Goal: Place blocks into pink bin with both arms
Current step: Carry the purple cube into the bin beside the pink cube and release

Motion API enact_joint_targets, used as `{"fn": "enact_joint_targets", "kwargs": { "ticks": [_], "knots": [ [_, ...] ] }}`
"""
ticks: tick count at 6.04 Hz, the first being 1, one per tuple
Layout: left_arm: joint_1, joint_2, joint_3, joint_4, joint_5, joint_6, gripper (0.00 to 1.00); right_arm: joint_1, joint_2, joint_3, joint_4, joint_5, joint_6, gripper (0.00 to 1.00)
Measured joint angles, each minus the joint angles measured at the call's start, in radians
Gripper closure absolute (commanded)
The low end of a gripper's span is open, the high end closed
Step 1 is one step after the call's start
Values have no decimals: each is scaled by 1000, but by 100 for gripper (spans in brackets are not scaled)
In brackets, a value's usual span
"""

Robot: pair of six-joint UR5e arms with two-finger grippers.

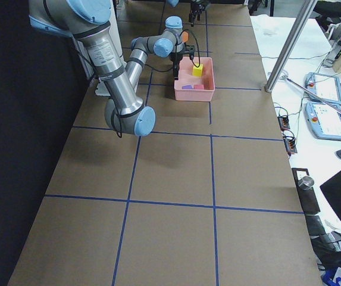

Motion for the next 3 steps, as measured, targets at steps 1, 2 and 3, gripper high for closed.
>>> {"fn": "enact_joint_targets", "kwargs": {
  "ticks": [1,2,3],
  "knots": [
    [0,17,-2,-9,0,1,0,45,-7,8,-25,41,-54,1],
    [0,48,-7,-46,1,2,0,94,-30,31,-43,78,-122,1],
    [0,93,-5,-135,3,2,0,141,-76,71,-52,95,-220,1]
  ]
}}
